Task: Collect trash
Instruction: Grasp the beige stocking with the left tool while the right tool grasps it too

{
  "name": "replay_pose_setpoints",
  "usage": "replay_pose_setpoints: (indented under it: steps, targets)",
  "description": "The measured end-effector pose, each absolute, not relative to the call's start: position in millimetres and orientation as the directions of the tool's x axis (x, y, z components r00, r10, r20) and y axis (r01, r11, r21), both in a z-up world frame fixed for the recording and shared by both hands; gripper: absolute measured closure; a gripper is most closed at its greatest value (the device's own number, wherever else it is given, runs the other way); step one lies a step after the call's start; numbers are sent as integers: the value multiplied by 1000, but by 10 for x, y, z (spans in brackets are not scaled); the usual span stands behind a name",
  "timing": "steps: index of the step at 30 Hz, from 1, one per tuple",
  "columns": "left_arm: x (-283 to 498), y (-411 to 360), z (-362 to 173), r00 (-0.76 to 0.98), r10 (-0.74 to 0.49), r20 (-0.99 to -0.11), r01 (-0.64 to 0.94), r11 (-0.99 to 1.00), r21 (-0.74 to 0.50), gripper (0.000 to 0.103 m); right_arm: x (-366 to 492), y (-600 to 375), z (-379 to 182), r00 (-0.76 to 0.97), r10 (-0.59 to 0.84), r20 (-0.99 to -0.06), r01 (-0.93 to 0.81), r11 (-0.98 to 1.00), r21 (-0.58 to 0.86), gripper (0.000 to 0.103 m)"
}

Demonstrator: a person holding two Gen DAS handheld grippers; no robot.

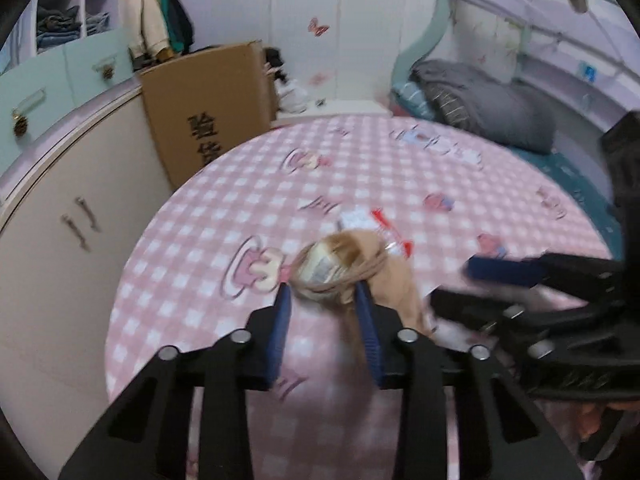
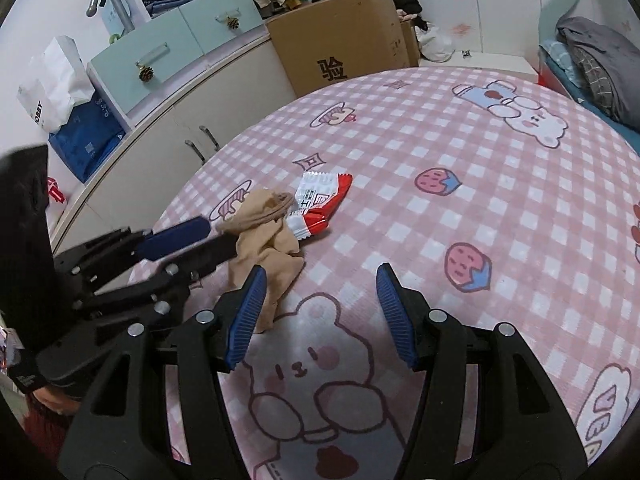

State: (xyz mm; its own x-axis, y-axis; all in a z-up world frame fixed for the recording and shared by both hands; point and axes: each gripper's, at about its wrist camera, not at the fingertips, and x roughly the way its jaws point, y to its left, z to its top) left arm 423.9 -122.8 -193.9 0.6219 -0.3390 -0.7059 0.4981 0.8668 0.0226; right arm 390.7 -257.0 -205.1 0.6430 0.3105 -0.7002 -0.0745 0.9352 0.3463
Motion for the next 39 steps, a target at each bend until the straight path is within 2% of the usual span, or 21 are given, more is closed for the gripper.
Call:
replay_pose_setpoints:
  steps: [1, 2, 4, 7, 11, 16, 18, 19, 20, 21, 23, 31, 33, 39]
  targets:
    - [4253, -1264, -1949, 620, -333, -711, 507, 861, 40, 76, 3914, -2564, -2043, 645, 312, -697, -77, 935, 347, 46]
    - [4267, -1285, -1967, 617, -325, -716, 512, 858, 51, 86, 3920, -2554, -2038, 647, 313, -696, -83, 935, 344, 46]
    - [4286, -1332, -1976, 614, -327, -718, 522, 851, 60, 91, 3944, -2530, -2043, 640, 314, -701, -88, 936, 340, 46]
    - [4300, -1337, -1951, 631, -326, -704, 521, 850, 74, 91, 3976, -2517, -2045, 636, 319, -702, -93, 935, 341, 46]
    - [4254, -1326, -1898, 680, -289, -674, 510, 847, 151, 78, 3995, -2497, -2049, 636, 318, -703, -95, 937, 337, 46]
    - [4330, -1338, -1886, 652, -324, -686, 546, 828, 128, 78, 4005, -2512, -2051, 635, 324, -701, -87, 932, 353, 47]
    - [4333, -1348, -1889, 637, -346, -689, 565, 817, 112, 81, 4011, -2520, -2050, 632, 330, -701, -86, 929, 360, 47]
    - [4330, -1356, -1889, 633, -356, -688, 574, 812, 107, 87, 4014, -2517, -2051, 631, 334, -700, -88, 927, 363, 47]
    - [4319, -1363, -1893, 625, -366, -689, 583, 807, 100, 98, 4010, -2516, -2051, 629, 340, -699, -93, 926, 367, 51]
    - [4297, -1369, -1884, 620, -378, -688, 590, 802, 90, 99, 4011, -2510, -2055, 622, 359, -696, -100, 918, 384, 56]
    - [4250, -1350, -1849, 643, -376, -668, 575, 812, 97, 99, 4017, -2482, -2064, 607, 394, -691, -106, 901, 420, 58]
    - [4104, -1029, -1678, 691, -377, -617, 490, 871, 17, 99, 4093, -2251, -2058, 585, 427, -689, -135, 889, 437, 58]
    - [4065, -944, -1665, 699, -371, -611, 469, 883, -1, 99, 4103, -2178, -2059, 577, 435, -691, -154, 889, 431, 83]
    - [3886, -670, -1614, 727, -356, -587, 403, 914, -55, 99, 3884, -2092, -1839, 641, 396, -657, -170, 908, 382, 90]
